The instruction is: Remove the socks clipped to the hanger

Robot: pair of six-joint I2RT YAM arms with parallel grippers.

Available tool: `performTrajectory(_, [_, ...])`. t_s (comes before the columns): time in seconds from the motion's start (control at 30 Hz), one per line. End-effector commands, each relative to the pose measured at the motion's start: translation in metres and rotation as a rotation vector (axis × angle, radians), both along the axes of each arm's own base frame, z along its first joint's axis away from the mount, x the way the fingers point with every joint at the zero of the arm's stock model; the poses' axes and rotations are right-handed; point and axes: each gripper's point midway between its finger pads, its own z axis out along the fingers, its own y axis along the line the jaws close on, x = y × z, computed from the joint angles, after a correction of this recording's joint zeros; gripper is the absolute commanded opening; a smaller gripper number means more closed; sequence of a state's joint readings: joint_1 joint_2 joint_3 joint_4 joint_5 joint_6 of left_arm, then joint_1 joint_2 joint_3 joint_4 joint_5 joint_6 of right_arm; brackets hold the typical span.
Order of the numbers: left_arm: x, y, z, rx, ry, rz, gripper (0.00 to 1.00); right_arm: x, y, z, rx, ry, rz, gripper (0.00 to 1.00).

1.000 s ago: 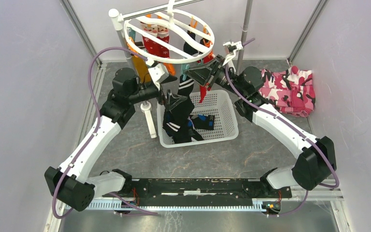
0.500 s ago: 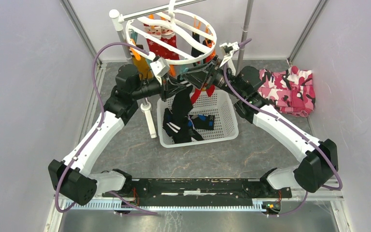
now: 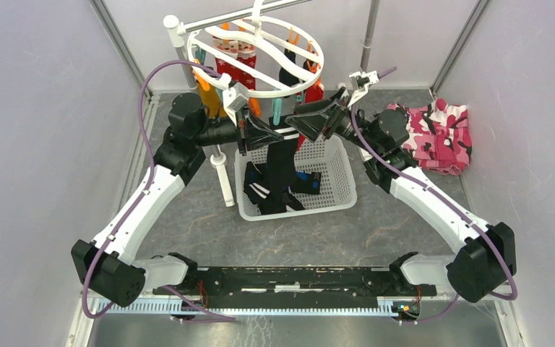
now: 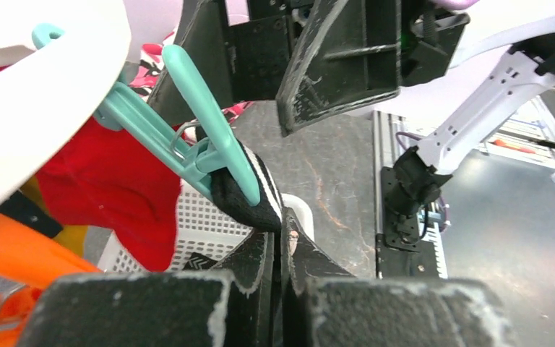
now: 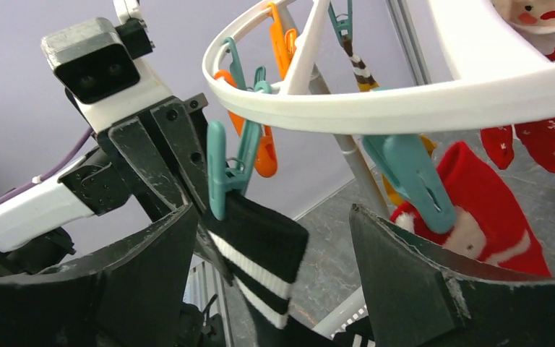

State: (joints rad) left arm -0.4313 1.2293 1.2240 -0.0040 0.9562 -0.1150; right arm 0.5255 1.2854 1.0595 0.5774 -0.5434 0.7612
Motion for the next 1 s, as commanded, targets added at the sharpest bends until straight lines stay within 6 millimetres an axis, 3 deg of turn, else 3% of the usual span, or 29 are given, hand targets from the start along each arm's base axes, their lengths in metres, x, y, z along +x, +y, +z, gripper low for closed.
performTrajectory(0.0, [-0.034, 0.003, 0.032, -0.057, 0.003, -0.123, 0.02, -0.014, -0.007, 0.016, 0.039, -0.062, 0.029, 0.84])
performTrajectory(0.1, [-0.043, 0.002, 0.033, -0.061, 0.035, -0.180, 0.02, -0.014, -0.003, 0.017, 0.068, -0.050, 0.061, 0.84])
performTrajectory(0.4, [-0.041, -0.001, 0.033, -0.067, 0.101, -0.217, 0.02, -0.045, 0.013, 0.052, 0.207, -0.107, 0.221, 0.81])
performTrajectory(0.7, [-0.048, -0.002, 0.033, -0.069, 0.131, -0.272, 0.02, -0.037, 0.028, 0.058, 0.287, -0.068, 0.247, 0.81])
performTrajectory(0.97, [-0.050, 0.001, 0.027, -0.056, 0.129, -0.280, 0.02, -0.029, 0.026, 0.070, 0.364, -0.066, 0.241, 0.70])
